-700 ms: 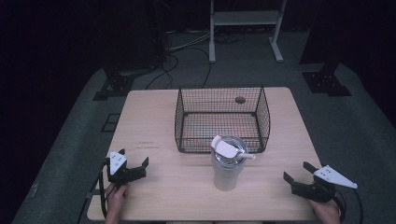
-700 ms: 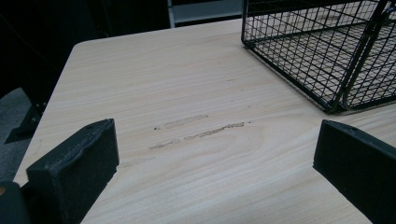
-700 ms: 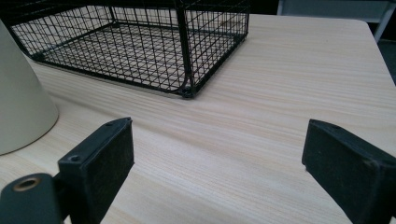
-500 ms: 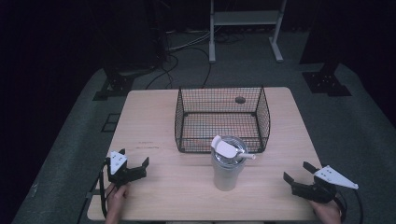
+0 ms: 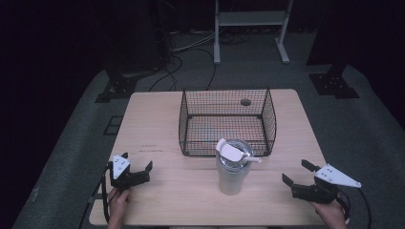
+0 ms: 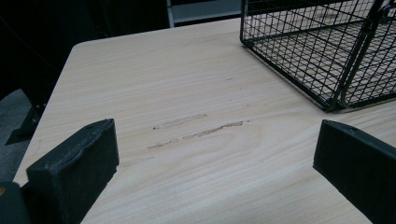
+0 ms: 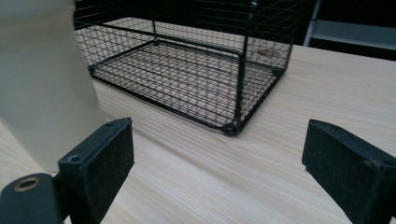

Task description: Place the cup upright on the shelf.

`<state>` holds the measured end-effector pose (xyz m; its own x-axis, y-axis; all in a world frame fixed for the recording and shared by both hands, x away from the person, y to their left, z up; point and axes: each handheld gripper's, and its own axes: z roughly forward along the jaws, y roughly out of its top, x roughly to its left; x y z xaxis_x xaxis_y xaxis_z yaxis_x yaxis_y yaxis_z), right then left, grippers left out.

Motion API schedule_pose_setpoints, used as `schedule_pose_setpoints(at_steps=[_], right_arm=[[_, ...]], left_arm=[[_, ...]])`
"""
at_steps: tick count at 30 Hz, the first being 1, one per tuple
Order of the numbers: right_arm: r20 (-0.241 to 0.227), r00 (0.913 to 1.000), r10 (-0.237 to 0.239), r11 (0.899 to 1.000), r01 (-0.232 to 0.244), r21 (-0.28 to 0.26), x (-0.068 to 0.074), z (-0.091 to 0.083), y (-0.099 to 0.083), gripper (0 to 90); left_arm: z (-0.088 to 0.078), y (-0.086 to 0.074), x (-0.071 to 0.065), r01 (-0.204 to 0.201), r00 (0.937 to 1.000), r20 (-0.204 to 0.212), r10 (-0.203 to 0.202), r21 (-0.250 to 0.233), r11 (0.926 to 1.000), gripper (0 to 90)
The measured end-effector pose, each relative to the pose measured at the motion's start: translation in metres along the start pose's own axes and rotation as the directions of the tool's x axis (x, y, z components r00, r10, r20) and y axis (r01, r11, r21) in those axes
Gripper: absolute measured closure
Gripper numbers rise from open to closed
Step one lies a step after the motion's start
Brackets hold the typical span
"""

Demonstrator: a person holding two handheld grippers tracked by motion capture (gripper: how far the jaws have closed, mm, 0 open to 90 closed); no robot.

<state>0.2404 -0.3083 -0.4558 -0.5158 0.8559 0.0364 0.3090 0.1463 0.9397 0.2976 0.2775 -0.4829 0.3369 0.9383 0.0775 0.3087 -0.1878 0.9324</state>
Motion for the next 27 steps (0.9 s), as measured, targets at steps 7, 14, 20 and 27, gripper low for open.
schedule_pose_setpoints(at_steps=[7, 14, 20, 27], right_arm=[[-0.051, 0.9967, -0.064, 0.998, 0.065, 0.016, 0.016, 0.003, 0.015, 8.6], [-0.094, 0.9905, -0.101, 0.994, 0.103, 0.021, 0.029, 0.006, 0.022, 8.6], [-0.128, 0.9857, -0.11, 0.993, 0.113, 0.018, 0.037, 0.008, 0.024, 8.6], [-0.18, 0.9745, -0.134, 0.99, 0.14, 0.018, 0.052, 0.012, 0.026, 8.6]], left_arm=[[0.0, 0.0, 0.0, -0.004, 1.0, 0.001, 0.004, 0.001, 1.0, 0.0], [-0.001, 0.0, 0.0, -0.005, 1.0, 0.001, 0.005, 0.001, 1.0, 0.0], [0.0, 0.0, 0.0, -0.004, 1.0, 0.002, 0.004, 0.0, 1.0, 0.0], [-0.001, 0.0, 0.0, -0.004, 1.0, 0.002, 0.004, -0.001, 1.0, 0.0]])
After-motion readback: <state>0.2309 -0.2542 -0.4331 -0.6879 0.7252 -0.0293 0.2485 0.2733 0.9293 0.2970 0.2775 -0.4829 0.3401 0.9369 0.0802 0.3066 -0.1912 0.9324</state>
